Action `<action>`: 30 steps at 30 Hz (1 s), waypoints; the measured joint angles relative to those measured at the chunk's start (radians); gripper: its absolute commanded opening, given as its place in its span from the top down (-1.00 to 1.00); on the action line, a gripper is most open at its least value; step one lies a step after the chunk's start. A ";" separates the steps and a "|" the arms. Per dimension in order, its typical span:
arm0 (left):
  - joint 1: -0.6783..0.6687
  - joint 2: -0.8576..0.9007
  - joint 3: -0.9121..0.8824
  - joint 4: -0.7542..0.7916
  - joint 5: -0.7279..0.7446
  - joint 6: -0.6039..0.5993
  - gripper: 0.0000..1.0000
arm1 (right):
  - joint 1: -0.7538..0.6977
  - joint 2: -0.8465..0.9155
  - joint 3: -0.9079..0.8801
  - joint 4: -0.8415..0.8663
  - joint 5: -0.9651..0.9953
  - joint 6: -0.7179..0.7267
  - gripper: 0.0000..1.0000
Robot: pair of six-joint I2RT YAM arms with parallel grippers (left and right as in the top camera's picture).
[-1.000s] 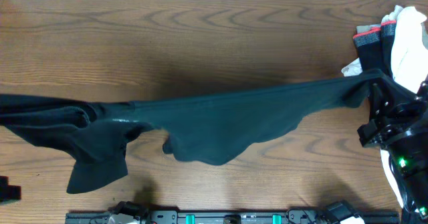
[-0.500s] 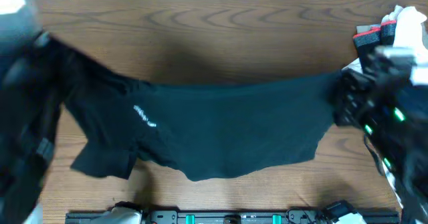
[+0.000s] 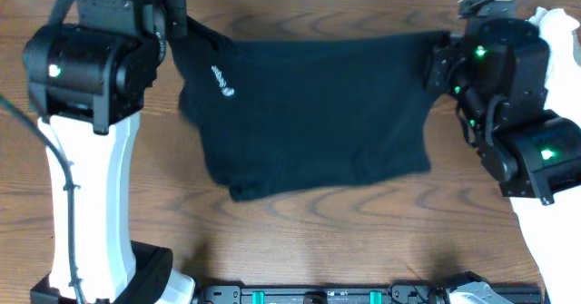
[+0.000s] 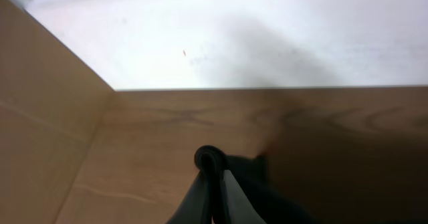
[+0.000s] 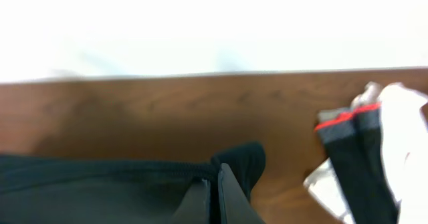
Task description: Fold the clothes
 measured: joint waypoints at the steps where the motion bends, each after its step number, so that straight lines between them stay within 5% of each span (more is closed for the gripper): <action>1: 0.000 -0.006 0.009 0.000 0.000 0.008 0.88 | -0.008 -0.007 0.000 0.008 0.005 -0.007 0.98; 22: -0.034 -0.495 0.061 -0.103 0.003 0.026 0.88 | -0.016 -0.359 0.002 -0.153 -0.039 -0.036 0.97; 30: -0.034 -0.443 0.073 -0.077 -0.009 0.031 0.88 | -0.016 -0.292 0.003 -0.156 -0.076 -0.036 0.98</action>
